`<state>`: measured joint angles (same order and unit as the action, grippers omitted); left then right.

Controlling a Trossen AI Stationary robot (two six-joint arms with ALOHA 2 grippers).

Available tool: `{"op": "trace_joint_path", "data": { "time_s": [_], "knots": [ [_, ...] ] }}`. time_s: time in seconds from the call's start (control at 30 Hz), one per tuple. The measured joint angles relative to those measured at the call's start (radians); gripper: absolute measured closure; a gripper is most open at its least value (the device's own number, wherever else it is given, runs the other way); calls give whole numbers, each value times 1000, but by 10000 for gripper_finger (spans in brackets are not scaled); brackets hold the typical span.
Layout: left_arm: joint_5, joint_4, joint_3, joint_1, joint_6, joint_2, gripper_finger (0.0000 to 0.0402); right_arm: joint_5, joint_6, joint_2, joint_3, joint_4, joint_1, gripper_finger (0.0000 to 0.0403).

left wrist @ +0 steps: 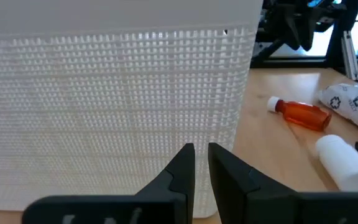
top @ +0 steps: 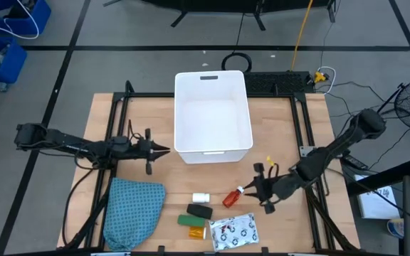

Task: Pick & place medical supplies in basket/bin
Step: Put the red pill bottle into the white bin

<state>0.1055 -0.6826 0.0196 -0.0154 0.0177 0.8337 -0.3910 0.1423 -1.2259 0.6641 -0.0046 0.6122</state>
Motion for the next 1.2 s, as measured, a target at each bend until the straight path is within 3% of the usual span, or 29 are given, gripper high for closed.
{"op": "trace_joint_path", "data": {
  "time_s": [0.17, 0.33, 0.73, 0.93, 1.2],
  "knots": [
    [0, 0, 1, 0, -5, -3, 350, 21, -44, -93, 17, 17, -23, 212],
    [-4, 0, 1, 0, -27, -3, 350, 196, -122, -138, 17, 14, -48, 160],
    [-37, 0, 1, 0, -54, -3, 350, 313, -265, -221, 17, 6, -165, 160],
    [-53, 0, 1, 0, -56, -3, 350, 317, -313, -256, -20, 11, -207, 160],
    [-61, 1, 1, 0, -55, -3, 350, 317, -354, -264, -96, 162, -247, 161]
  ]
}}
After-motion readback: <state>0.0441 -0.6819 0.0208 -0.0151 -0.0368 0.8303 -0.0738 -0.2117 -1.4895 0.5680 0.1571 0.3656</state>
